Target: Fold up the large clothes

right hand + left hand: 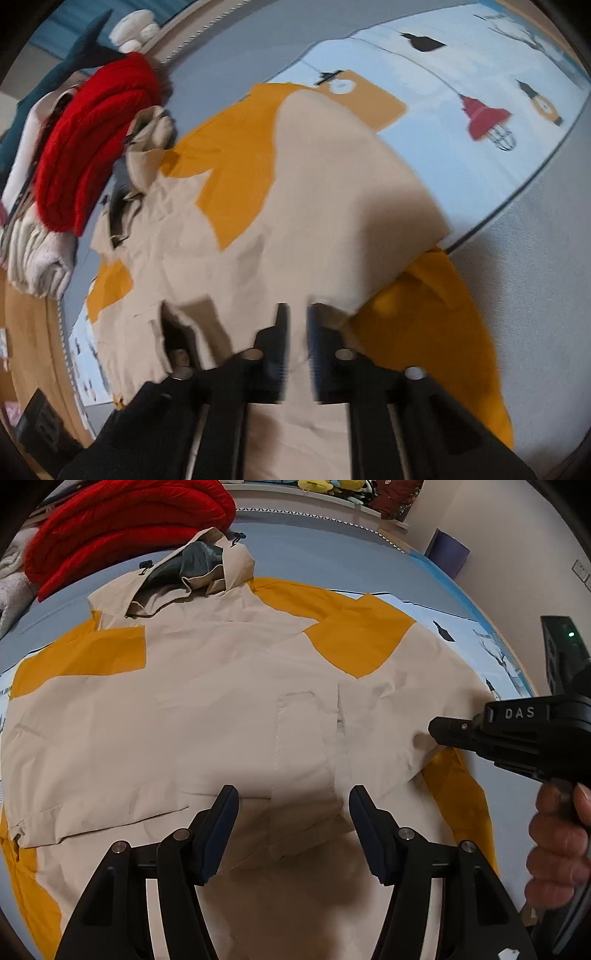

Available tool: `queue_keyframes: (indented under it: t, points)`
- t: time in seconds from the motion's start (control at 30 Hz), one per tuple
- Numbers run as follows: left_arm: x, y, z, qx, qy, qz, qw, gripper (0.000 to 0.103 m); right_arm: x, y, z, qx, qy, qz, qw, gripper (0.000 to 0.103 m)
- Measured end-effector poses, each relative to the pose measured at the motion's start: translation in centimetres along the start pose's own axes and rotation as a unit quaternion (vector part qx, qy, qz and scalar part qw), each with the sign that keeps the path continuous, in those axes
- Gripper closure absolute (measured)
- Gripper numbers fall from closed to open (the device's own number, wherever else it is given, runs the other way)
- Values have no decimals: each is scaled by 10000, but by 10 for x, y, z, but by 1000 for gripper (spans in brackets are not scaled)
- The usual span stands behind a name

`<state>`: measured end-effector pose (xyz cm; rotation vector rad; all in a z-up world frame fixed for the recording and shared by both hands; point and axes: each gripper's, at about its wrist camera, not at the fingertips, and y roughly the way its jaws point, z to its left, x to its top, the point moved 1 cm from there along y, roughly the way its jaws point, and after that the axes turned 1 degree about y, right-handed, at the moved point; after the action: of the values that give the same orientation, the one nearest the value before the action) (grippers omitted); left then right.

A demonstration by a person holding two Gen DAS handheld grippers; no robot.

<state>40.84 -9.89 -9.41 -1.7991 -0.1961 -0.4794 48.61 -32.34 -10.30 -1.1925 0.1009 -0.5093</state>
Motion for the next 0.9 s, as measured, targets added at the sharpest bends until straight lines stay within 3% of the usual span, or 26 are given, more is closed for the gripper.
queue_keyframes:
  t: [0.13, 0.17, 0.2, 0.4, 0.53, 0.63, 0.77, 0.83, 0.9]
  points:
    - [0, 10, -3, 170, 54, 83, 9998, 48, -4, -1, 5, 125, -93, -10, 9999, 102]
    - [-2, 11, -3, 205, 165, 136, 9996, 54, -5, -2, 5, 120, -91, -25, 9999, 102]
    - [-2, 9, 0, 190, 192, 166, 9995, 78, -4, -3, 5, 123, -75, -35, 9999, 102]
    - [18, -54, 66, 177, -640, -334, 9972, 84, -2, -10, 10, 221, -136, -101, 9996, 102]
    - [20, -86, 134, 0, -1362, -345, 9901, 84, -4, -9, 12, 236, -172, -18, 9996, 102]
    - [11, -94, 184, 11, -1923, -153, 9812, 84, -7, -5, 14, 250, -158, 113, 9995, 100]
    - [-4, -102, 246, -5, -2841, 24, 9588, 79, -10, -4, 20, 115, -186, 93, 9997, 97]
    - [-12, -106, 268, -101, -3236, -18, 9461, 74, -10, -3, 21, 79, -159, 115, 9998, 89]
    - [-17, -102, 274, -271, -3378, 94, 9408, 71, -11, -2, 22, 35, -141, 116, 9998, 73]
